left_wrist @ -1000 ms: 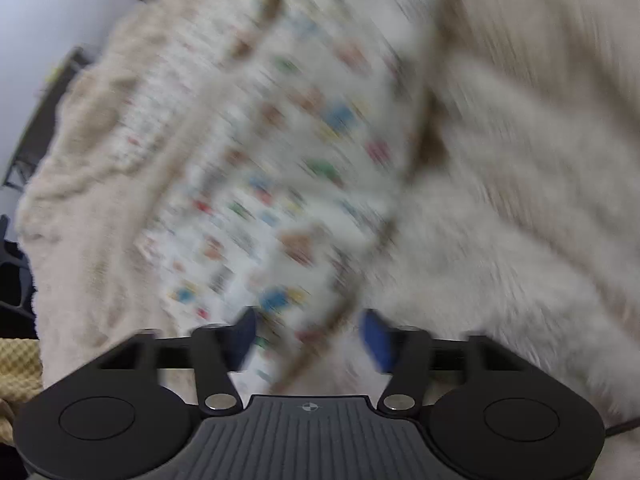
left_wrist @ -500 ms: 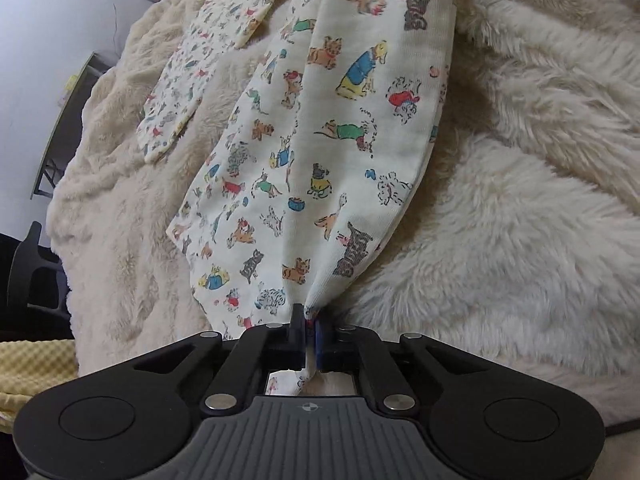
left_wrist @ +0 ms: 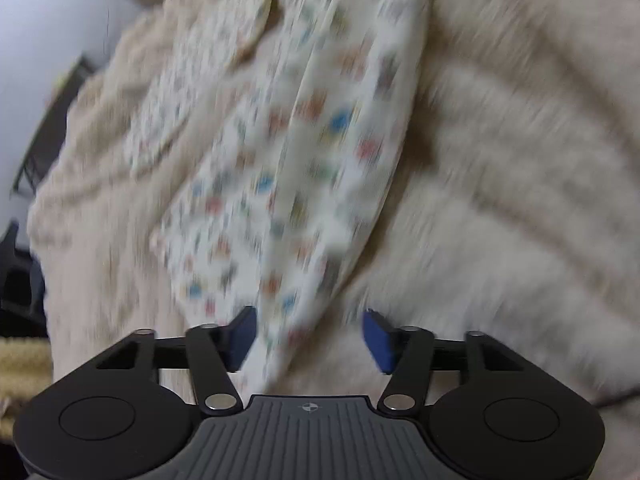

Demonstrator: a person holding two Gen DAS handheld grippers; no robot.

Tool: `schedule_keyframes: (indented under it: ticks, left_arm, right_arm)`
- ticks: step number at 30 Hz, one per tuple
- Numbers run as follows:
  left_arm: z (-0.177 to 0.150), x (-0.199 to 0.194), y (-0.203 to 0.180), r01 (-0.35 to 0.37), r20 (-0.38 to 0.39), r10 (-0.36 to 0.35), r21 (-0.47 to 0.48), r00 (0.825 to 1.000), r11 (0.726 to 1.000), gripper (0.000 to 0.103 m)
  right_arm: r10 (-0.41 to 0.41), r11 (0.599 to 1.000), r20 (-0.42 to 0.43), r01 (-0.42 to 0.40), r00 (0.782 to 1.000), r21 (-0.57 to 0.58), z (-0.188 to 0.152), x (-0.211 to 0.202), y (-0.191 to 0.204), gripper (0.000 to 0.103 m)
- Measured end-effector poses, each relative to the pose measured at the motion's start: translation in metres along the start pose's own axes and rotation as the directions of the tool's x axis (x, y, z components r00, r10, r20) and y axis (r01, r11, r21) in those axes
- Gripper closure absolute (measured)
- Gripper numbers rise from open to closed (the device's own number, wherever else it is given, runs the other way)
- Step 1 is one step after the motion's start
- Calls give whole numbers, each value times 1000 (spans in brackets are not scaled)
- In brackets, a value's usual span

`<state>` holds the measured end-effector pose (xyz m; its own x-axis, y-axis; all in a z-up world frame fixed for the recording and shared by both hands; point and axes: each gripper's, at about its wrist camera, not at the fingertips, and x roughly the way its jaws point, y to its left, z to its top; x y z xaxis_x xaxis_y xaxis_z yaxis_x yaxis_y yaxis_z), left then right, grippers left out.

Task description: Organize soft objects

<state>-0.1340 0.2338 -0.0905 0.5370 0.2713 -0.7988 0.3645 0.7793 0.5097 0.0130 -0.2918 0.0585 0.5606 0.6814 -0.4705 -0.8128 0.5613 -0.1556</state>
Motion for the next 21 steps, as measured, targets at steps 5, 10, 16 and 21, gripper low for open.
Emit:
schedule_keyframes:
  ticks: [5,10,16,21]
  left_arm:
    - [29,17,-24,-125,112,115,88,987,988,47]
    - [41,25,-34,-197,150,182,93,972,976,47]
    - [18,35,-5,-208,38,207,30,978,978,45]
    - [3,44,4,-134,-3,134,-38,991,990,42]
  right_arm:
    - [1,1000,2,-1,1000,-2,-1,-1,-1,27]
    - [-2,1000,2,2,1000,-4,-1,-1,0,27]
    - [-70,997,-45,72,997,35,-1,8,-8,27]
    - [-100,989,-104,110,989,95,-6,18,-19,27]
